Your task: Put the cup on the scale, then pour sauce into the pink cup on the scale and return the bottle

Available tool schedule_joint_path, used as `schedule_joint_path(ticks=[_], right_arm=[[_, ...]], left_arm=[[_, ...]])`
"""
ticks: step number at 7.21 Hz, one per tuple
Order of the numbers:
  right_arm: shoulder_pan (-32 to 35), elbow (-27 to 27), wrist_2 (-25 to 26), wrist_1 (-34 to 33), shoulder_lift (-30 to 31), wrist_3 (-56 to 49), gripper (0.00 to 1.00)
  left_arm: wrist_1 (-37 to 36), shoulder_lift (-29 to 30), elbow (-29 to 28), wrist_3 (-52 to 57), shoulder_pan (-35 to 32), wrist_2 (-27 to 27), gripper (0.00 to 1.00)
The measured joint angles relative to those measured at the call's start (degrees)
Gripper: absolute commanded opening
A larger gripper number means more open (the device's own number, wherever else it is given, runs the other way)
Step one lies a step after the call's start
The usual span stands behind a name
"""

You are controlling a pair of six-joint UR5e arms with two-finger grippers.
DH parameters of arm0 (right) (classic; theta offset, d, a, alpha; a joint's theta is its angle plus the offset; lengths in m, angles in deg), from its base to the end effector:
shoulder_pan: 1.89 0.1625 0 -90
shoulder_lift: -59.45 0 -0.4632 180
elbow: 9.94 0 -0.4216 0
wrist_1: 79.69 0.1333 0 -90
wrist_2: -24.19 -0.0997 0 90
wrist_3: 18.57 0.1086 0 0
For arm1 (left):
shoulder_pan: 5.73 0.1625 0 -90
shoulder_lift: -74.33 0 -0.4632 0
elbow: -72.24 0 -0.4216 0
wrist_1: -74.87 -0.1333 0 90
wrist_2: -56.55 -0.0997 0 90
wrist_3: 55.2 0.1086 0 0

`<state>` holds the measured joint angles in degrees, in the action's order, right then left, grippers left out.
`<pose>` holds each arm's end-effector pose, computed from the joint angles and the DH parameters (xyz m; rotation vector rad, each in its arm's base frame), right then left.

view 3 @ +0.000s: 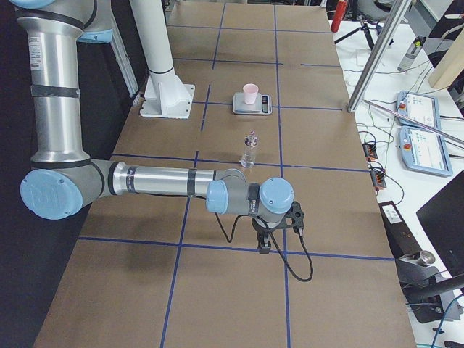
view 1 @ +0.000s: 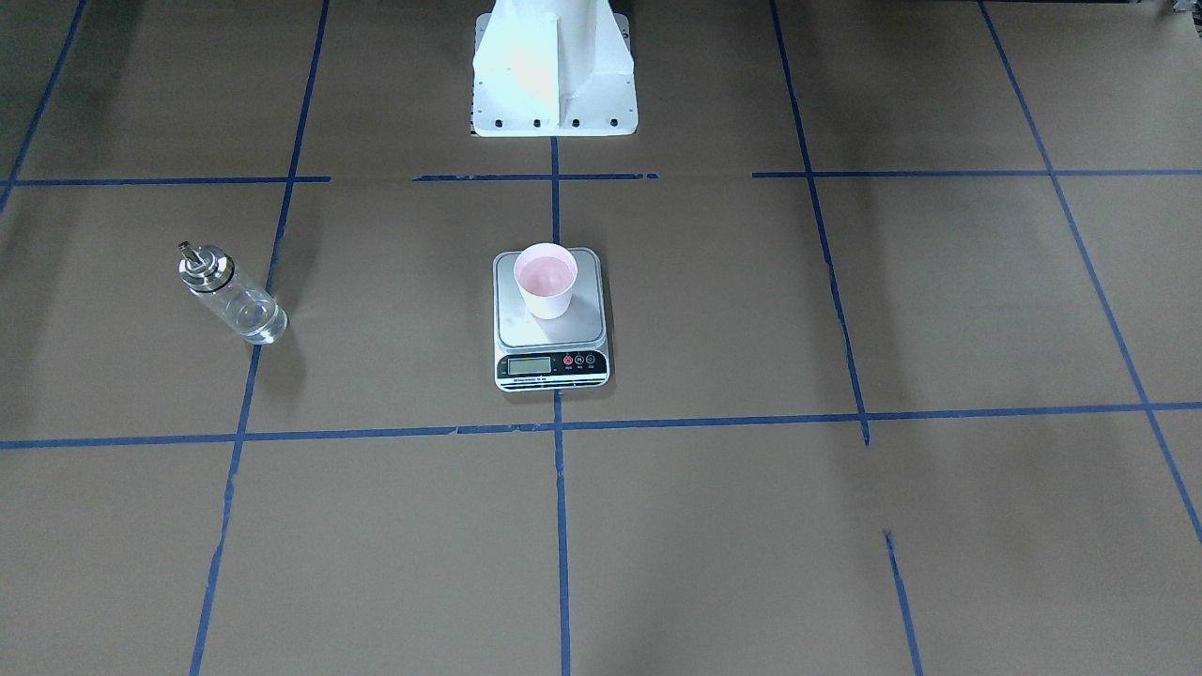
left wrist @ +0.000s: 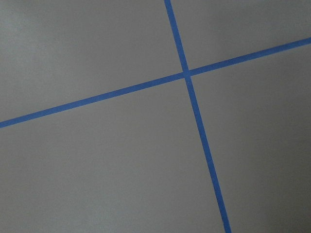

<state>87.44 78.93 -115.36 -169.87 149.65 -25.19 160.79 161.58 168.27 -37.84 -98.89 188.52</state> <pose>0.0446 -0.5182 0.7085 0.0202 -0.8653 -0.1078 -0.0880 -0.4931 0.6832 0.1176 0.7249 0.2315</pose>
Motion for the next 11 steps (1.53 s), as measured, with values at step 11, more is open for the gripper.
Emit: schedule_joint_path(ticks=[11], right_arm=[[1.4, -0.6, 0.0, 1.2, -0.3, 0.4, 1.0]], left_arm=[[0.4, 1.0, 0.8, -16.3, 0.0, 0.2, 1.0]])
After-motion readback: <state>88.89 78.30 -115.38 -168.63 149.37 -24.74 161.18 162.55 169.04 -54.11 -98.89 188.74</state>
